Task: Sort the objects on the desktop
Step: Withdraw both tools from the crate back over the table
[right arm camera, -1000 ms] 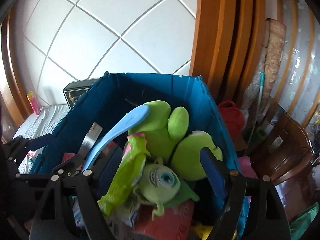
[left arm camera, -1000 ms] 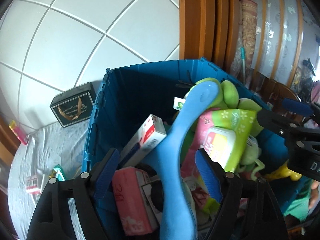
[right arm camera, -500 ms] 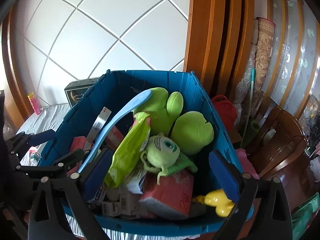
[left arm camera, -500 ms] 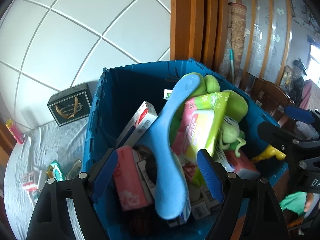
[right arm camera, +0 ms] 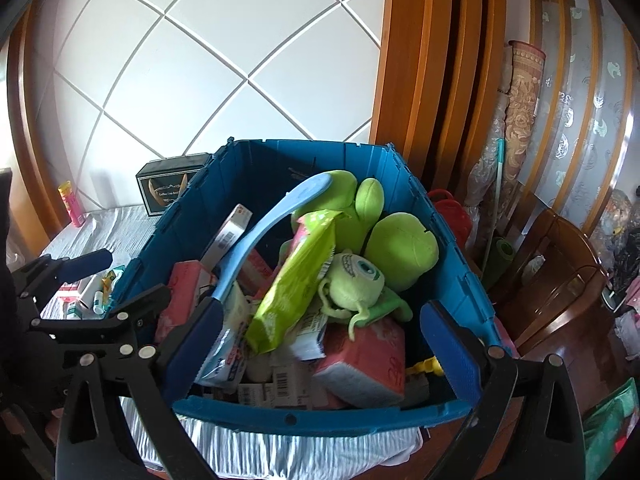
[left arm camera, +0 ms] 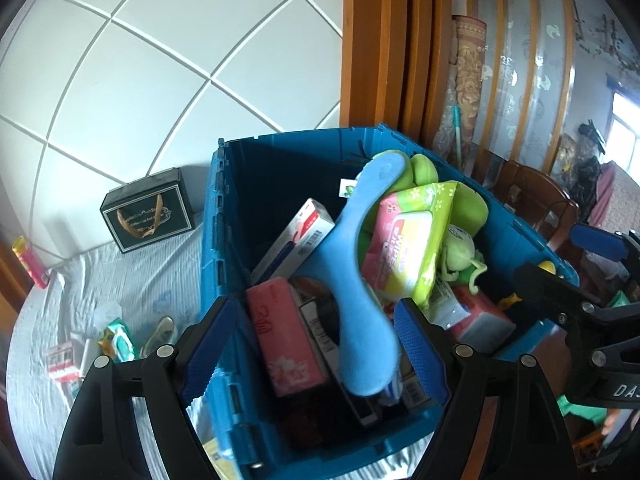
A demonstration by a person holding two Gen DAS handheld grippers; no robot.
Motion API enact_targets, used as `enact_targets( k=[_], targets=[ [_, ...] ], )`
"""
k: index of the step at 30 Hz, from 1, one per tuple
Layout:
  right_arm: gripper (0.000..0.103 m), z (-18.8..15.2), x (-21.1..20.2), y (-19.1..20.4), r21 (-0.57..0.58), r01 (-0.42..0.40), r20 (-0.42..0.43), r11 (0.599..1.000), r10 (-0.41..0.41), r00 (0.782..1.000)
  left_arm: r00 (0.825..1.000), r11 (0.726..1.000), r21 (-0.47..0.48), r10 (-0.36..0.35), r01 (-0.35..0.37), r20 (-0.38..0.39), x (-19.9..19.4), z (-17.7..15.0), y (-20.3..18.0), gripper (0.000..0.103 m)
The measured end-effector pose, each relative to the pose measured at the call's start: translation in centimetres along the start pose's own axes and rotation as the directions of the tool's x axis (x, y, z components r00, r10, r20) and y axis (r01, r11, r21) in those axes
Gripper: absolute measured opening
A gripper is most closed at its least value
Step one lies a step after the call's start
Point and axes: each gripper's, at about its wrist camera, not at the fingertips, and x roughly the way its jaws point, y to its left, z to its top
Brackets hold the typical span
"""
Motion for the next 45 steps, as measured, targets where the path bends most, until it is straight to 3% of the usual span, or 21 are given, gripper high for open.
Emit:
enact_targets(
  k=[16,24,31,36,40,45],
  targets=[
    [0.100,-0.7,-2.1,8.1,0.003,0.005,0.006,1.000,-0.005,1.000,1.000,1.000,-0.006,-0.009,0.009,0.029,-3.6,-2.5,7.3,0.082],
    [0.100,-1.6,-2.7,15.5,-0.018,-0.083,0.045,0.996,0.084,0.995,0.996,0.996,-0.043,0.084,-0.082,0.026,-5.4,-6.9,15.4,0.085],
    [0.101,-4.1,-0.7,24.0,-0.059,-0.233,0.046,0.971,0.236,0.971,0.983,0.977,-0.108,0.178,-0.182,-0.043,-5.4,-12.9,23.9,0.085],
    [0.103,-6.3,1.9,29.5,-0.130,-0.316,-0.032,0.940,0.315,0.949,0.959,0.941,-0.205,0.242,-0.269,-0.147,-4.3,-17.4,30.0,0.085],
    [0.103,-7.7,4.6,32.6,-0.171,-0.377,-0.108,0.910,0.363,0.925,0.925,0.884,-0.293,0.304,-0.363,-0.228,-3.7,-20.4,34.5,0.085],
    [0.103,-8.4,8.3,34.6,-0.179,-0.446,-0.182,0.877,0.416,0.891,0.875,0.830,-0.312,0.371,-0.463,-0.311,-3.7,-23.2,37.4,0.085]
  ],
)
